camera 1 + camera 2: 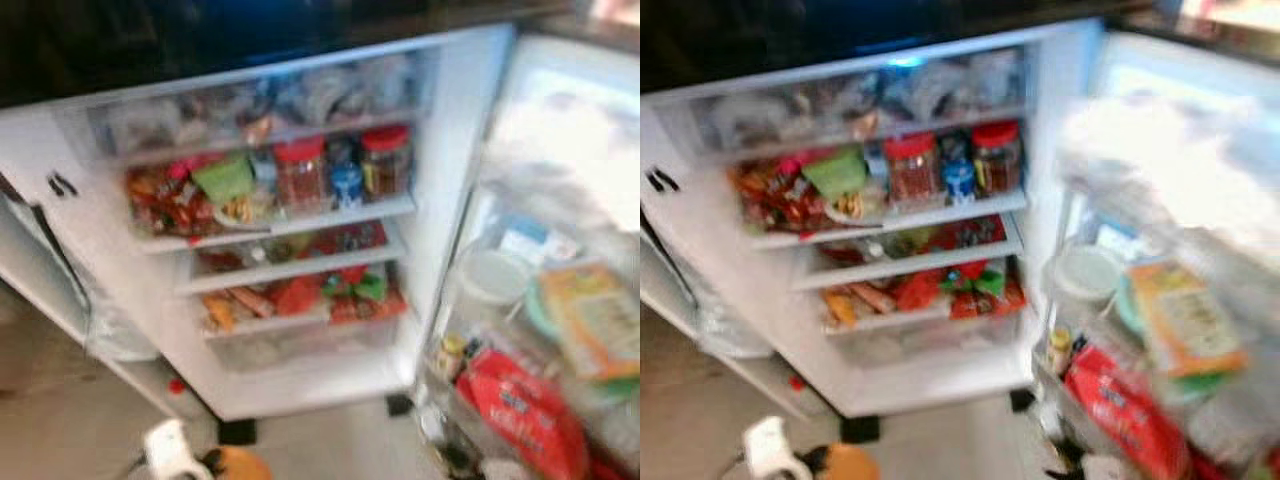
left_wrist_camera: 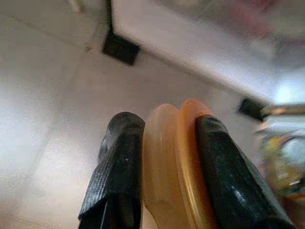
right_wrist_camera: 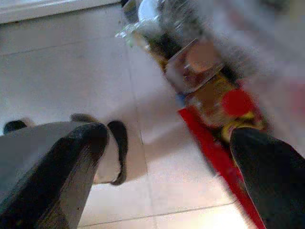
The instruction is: Restocking fridge
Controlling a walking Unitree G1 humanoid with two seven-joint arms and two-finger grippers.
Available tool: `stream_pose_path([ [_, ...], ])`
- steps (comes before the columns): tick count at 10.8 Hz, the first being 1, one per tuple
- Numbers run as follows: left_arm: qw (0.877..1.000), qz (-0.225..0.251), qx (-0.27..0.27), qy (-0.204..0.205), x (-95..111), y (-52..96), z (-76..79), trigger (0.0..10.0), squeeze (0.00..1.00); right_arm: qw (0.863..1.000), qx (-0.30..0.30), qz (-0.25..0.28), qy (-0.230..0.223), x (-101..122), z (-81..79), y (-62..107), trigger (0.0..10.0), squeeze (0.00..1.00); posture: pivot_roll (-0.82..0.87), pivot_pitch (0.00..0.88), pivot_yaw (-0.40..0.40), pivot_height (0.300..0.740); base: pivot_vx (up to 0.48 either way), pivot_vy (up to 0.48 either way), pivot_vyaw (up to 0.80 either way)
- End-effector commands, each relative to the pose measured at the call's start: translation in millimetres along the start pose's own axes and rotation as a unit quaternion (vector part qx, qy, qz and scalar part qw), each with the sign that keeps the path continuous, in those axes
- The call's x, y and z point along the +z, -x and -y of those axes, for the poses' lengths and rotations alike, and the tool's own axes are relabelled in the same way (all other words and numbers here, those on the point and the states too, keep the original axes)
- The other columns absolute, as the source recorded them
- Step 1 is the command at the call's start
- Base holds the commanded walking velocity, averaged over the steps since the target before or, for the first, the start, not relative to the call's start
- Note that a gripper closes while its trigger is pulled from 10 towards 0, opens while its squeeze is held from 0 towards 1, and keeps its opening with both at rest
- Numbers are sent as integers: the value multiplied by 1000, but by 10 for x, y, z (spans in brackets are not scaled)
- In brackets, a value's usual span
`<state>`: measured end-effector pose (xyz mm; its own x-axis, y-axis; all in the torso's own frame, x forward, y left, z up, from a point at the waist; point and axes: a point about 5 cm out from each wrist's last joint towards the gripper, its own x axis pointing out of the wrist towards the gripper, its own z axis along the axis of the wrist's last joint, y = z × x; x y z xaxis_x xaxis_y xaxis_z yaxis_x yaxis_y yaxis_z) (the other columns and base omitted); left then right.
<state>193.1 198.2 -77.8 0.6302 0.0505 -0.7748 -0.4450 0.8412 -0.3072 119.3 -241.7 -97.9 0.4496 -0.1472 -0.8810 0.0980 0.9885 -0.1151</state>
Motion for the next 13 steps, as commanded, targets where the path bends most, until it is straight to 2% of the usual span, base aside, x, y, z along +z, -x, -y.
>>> stream_pose_path([
  [1, 999, 27, -3, 22, 81, 14, -79, 10000, 0, 1000, 11, 2, -5, 23, -81, -12, 10000, 0, -177, 0, 97, 740, 0, 0, 0],
  [2, 996, 65, -47, 39, 263, -16, 64, 10000, 0, 1000, 12, 1, -6, 19, -79, -11, 10000, 0, -176, 0, 94, 740, 0, 0, 0],
  [3, 982, 143, -117, 47, 818, -43, 430, 10000, 0, 1000, 12, 0, -5, 14, -74, -10, 10000, 0, -175, 0, 92, 740, 0, 0, 0],
  [4, 971, 182, -146, 60, 980, -5, 456, 10000, 0, 1000, 13, 0, -5, 13, -68, -9, 10000, 0, -176, 0, 90, 740, 0, 0, 0],
  [5, 953, 206, -204, 84, 1097, 39, 545, 10000, 0, 1000, 14, 0, -3, 12, -61, -8, 10000, 0, -163, 0, 82, 740, 0, 0, 0],
  [6, 932, 216, -276, 92, 1163, 97, 689, 10000, 0, 1000, 16, -1, 1, 14, -57, -8, 10000, 0, -159, 0, 81, 740, 0, 0, 0],
  [7, 909, 200, -351, 100, 1064, 188, 873, 10000, 0, 1000, 16, 0, 0, 15, -52, -7, 10000, 0, -164, 0, 81, 740, 0, 0, 0],
  [8, 895, 202, -380, 114, 1007, 265, 920, 10000, 0, 1000, 14, 3, -7, 19, -48, -7, 10000, 0, -161, 0, 76, 740, 0, 0, 0],
  [9, 899, 221, -369, 83, 1003, 305, 906, 10000, 0, 1000, 13, 5, -6, 26, -41, -7, 10000, 0, -147, 0, 67, 740, 0, 0, 0],
  [11, 896, 235, -370, 76, 1056, 369, 912, 10000, 0, 1000, 15, 4, 0, 32, -34, -7, 10000, 0, -129, 0, 59, 740, 0, 0, 0],
  [13, 900, 233, -363, 67, 1065, 400, 928, 10000, 0, 1000, 16, 4, 1, 25, -28, -5, 10000, 0, -137, 0, 63, 740, 0, 0, 0],
])
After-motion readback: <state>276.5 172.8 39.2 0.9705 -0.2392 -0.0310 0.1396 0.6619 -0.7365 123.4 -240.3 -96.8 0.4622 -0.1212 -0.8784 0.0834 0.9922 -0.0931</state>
